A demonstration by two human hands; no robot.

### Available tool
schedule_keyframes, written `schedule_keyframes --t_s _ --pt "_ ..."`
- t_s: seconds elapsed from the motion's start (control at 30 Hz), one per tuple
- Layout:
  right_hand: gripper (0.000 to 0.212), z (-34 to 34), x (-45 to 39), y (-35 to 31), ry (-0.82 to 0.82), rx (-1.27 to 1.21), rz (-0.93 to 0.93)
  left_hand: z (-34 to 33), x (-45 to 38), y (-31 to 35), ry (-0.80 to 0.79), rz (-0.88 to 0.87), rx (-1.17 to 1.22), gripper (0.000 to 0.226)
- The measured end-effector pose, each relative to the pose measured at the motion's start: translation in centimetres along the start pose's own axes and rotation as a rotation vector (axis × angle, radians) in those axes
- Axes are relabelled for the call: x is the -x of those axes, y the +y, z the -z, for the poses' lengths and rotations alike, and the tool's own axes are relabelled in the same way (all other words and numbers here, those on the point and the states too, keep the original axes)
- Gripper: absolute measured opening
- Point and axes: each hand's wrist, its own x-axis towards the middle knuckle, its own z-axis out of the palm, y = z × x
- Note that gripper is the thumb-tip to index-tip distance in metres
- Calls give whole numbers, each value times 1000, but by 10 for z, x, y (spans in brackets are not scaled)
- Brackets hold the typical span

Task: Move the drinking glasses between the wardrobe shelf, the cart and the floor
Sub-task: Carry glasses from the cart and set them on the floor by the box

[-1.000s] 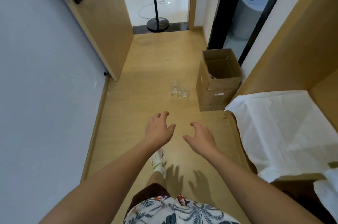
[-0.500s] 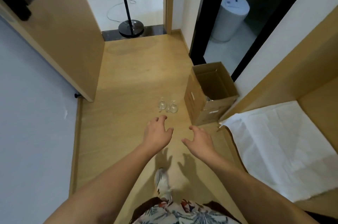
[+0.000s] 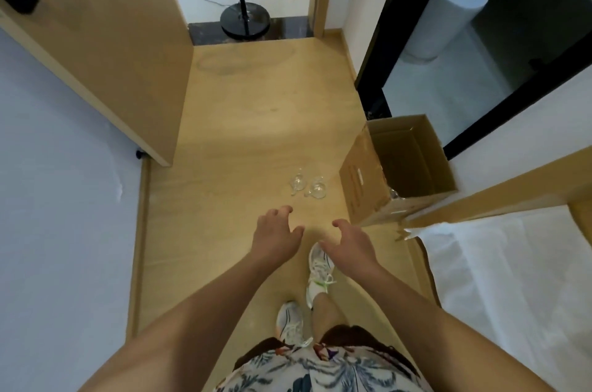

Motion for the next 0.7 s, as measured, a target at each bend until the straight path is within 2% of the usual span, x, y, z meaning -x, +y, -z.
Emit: schedule_keyframes --t_s 0.37,0.57,0.7 --pt "58 15 -138 -31 -176 -147 -120 27 -133 3 -64 143 -61 57" --pt "58 3 -213 -35 -184 -248 -290 -4 -212 -13 -176 348 156 52" --pt "48 -38 -270 -19 -122 -476 -475 -40 -290 -41 -263 374 275 49"
